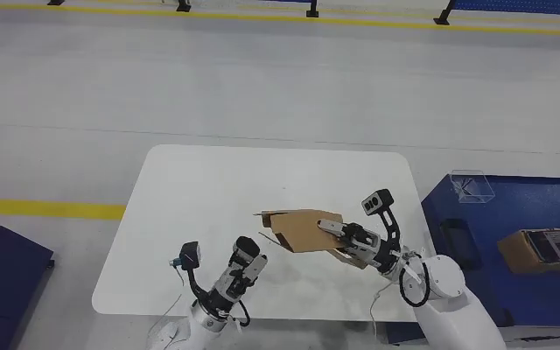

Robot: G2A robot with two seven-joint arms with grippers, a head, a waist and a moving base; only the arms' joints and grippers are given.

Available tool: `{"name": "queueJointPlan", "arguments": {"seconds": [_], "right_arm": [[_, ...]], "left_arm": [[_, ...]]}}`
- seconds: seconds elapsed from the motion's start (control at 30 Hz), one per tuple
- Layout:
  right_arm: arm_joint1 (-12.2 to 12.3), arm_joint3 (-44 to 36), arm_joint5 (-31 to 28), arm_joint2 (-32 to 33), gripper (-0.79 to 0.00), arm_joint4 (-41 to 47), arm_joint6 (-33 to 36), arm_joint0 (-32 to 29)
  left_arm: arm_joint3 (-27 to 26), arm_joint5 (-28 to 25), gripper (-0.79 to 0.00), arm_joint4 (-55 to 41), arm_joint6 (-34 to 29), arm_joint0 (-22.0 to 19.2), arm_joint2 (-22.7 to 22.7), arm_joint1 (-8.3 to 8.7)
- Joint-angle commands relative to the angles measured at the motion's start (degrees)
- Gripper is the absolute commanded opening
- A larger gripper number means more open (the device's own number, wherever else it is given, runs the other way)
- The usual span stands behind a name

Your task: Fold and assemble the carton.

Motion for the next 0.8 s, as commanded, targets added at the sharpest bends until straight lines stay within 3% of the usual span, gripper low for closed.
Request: {"name": "queueJointPlan", "arguments": {"seconds": [0.0,0.23,0.37,0.47,0.57,0.63,0.77], "right_arm": [[0.0,-0.7,-4.8,0.5,-0.785,-3.9,-1.2,-0.7],[-0.3,-3.4,-20.3,2.3,-0.785,-20.0,-11.7,-4.6],[-0.7,-3.9,-21.3,0.5,-0.785,-27.2,-15.7,-6.3],[-0.6,-3.5,-19.8,0.3,-0.785,-26.3,-14.0,-5.4],[-0.7,-3.3,-19.4,-0.8,-0.785,-27.8,-13.4,-5.6],[-0.7,-3.3,-19.0,-1.3,-0.785,-28.5,-12.2,-5.5],[-0.6,-3.0,-18.4,-2.0,-0.785,-28.7,-10.3,-5.3]], "left_arm": [[-0.2,0.6,0.0,2.9,3.4,0.4,0.3,-0.23],[-1.2,0.8,0.0,9.2,12.8,1.4,-1.3,-0.69],[-1.9,-0.2,0.0,12.9,16.5,2.8,-1.3,-0.82],[-3.0,-4.7,0.0,4.4,11.9,4.1,-0.7,-0.6],[-5.5,-6.1,0.0,-9.1,0.1,4.5,-1.8,0.27],[-7.8,-6.6,0.0,-11.4,-4.5,5.1,-4.3,0.9],[-10.9,-8.3,0.0,-12.8,-7.9,7.9,-6.0,1.46]]}}
